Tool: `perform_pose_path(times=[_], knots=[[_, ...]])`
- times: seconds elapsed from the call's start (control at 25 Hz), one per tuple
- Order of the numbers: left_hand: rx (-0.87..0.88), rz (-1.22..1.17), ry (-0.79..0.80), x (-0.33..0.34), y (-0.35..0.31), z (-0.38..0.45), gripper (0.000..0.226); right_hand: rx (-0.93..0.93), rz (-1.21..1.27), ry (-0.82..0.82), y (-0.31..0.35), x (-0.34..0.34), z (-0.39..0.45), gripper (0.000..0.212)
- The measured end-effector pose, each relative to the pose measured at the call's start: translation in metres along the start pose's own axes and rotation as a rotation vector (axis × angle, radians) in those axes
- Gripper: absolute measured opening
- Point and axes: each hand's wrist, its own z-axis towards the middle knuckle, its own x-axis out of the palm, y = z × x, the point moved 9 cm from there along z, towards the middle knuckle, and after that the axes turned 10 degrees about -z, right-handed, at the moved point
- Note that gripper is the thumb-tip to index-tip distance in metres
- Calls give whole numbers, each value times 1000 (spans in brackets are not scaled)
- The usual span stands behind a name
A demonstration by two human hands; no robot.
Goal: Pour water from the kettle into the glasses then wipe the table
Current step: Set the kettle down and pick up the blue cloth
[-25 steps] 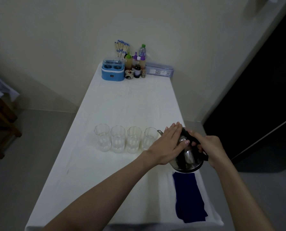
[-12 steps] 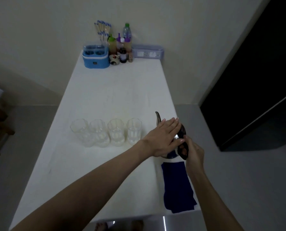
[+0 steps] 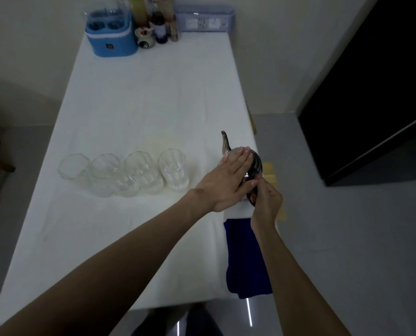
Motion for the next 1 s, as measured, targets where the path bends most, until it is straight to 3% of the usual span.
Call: perform_pose_path(times=[0.44, 0.56, 0.76, 0.88, 1.0], knots=[[42, 3, -89, 13, 12, 4, 75, 3, -30, 27, -6, 1, 3, 43], [35, 23, -128, 13, 14, 2, 72, -23, -63, 30, -5, -1, 2, 36], [21, 38, -186, 20, 16, -3, 67, -105, -133, -129, -8, -13, -11, 24], [-19, -35, -275, 33, 25, -39, 60, -227, -337, -265, -24, -32, -35, 19], [-176, -70, -286, 76, 58, -111, 56, -337, -771, -246, -55, -44, -65, 32]])
